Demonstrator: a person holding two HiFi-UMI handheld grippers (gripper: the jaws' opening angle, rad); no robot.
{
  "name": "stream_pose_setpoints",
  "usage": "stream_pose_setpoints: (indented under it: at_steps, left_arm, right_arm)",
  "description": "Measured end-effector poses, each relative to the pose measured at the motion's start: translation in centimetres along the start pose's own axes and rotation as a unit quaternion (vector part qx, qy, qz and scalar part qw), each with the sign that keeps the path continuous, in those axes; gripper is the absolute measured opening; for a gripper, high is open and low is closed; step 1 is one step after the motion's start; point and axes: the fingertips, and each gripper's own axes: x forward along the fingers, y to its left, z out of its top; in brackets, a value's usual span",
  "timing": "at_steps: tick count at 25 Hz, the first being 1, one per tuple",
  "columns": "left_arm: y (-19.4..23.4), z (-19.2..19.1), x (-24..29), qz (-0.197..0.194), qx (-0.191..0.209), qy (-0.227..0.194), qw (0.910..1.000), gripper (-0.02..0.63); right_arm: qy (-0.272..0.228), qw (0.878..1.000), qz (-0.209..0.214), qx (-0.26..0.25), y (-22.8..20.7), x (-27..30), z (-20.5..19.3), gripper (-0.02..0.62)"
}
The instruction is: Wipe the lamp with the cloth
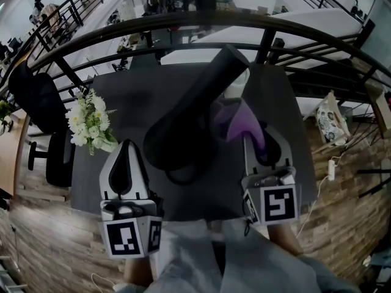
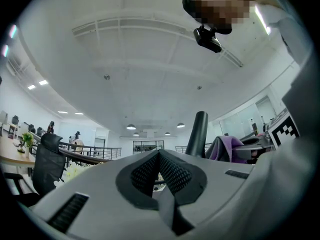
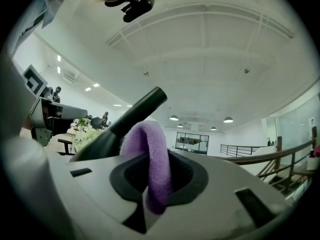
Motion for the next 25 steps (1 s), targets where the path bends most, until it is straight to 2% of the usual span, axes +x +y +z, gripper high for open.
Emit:
stream_pose_setpoints:
  at_steps: [25]
  left_arm:
    - [-0.1,-0.2,-0.1,-0.009,0.001,-0.002,1.0,0.005]
  right_arm:
    - [0.024,0.999,-0.011,-0.018,-0.6,-0.2,-1.2,0.051]
